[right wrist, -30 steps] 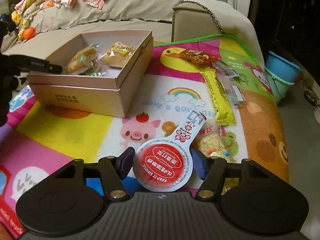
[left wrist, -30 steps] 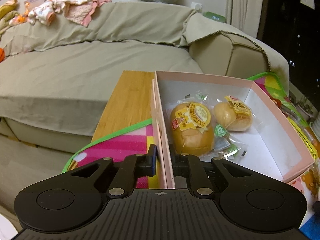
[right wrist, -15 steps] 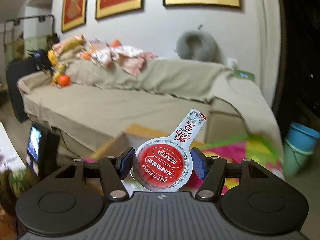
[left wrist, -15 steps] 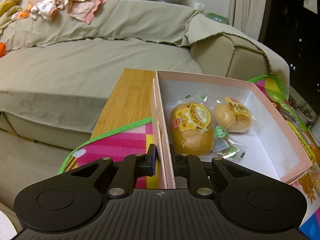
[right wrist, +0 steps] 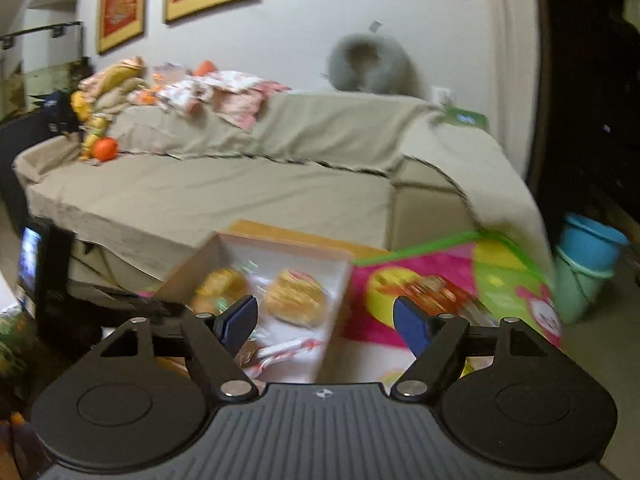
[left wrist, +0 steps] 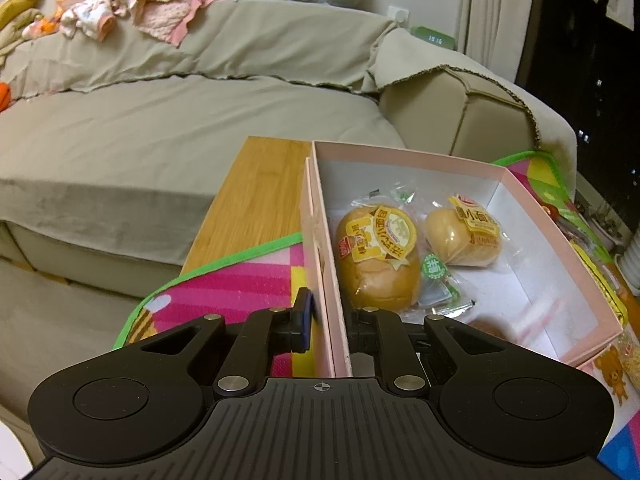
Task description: Organize objects
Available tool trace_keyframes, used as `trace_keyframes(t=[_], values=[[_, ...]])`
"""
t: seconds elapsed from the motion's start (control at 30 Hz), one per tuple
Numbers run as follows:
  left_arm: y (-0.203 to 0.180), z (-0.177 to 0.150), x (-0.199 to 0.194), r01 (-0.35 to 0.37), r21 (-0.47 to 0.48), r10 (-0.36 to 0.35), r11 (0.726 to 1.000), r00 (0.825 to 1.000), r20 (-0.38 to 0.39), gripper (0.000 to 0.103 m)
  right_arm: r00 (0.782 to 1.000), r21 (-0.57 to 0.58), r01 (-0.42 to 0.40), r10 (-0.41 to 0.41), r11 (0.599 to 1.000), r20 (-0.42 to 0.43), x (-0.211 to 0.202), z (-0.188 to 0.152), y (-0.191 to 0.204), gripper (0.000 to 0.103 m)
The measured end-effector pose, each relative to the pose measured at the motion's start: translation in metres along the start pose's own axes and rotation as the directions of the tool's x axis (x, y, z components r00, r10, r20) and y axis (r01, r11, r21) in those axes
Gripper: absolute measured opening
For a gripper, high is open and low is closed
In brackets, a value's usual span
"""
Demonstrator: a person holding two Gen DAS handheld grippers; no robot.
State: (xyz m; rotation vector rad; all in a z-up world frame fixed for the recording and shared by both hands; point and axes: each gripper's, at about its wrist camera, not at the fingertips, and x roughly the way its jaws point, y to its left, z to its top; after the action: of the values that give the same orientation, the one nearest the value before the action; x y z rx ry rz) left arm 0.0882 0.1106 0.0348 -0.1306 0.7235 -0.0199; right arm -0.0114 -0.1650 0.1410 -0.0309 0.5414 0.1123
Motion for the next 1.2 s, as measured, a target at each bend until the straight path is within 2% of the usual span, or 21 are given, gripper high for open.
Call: trace_keyframes(t=[0.13,0.3,0.4,0.6,0.9,1.0,1.13,1.2], values=[[0.0,0.0,0.0,0.0,0.0,0.0,1.0,1.0,0.0,0.015,0.993,0.015,0.089,-0.087,0.996,-0.076,0.001,-0.028,-0.024,0.078],[0.0,0.0,0.0,0.0,0.0,0.0,1.0,1.0,-0.001,0.015,0.97,0.078,0.192,-0.177,0.978,-0.166,0.001,-0.062,-0.052,0.08],[0.0,0.0,0.0,0.001,-0.001,-0.001,1.0,1.0,-0.001,0.015,0.958,0.13,0.227,-0.197,0.965,-0.211,0.0,-0.08,-0.066,0.082],[0.001,0.0,0.0,0.002,-0.004,-0.002,1.0,1.0,-0.003,0.015,0.94,0.159,0.26,-0.211,0.952,-0.268,-0.001,-0.104,-0.068,0.083],[0.001,0.0,0.0,0.002,-0.004,-0.002,1.0,1.0,-0.003,0.015,0.935,0.11,0.243,-0.202,0.964,-0.293,0.001,-0.116,-0.057,0.085],[0.001,0.0,0.0,0.002,-0.003,-0.002,1.0,1.0,-0.003,0.015,0.94,0.15,0.204,-0.15,0.968,-0.307,0.004,-0.117,-0.056,0.085],[0.001,0.0,0.0,0.001,-0.004,-0.001,1.0,1.0,-0.003,0.015,0.964,0.226,0.065,-0.003,0.972,-0.265,-0.002,-0.116,-0.052,0.085],[0.001,0.0,0.0,0.001,-0.004,-0.001,1.0,1.0,-0.003,0.015,0.968,0.208,0.081,-0.027,0.975,-0.249,-0.003,-0.112,-0.049,0.085]])
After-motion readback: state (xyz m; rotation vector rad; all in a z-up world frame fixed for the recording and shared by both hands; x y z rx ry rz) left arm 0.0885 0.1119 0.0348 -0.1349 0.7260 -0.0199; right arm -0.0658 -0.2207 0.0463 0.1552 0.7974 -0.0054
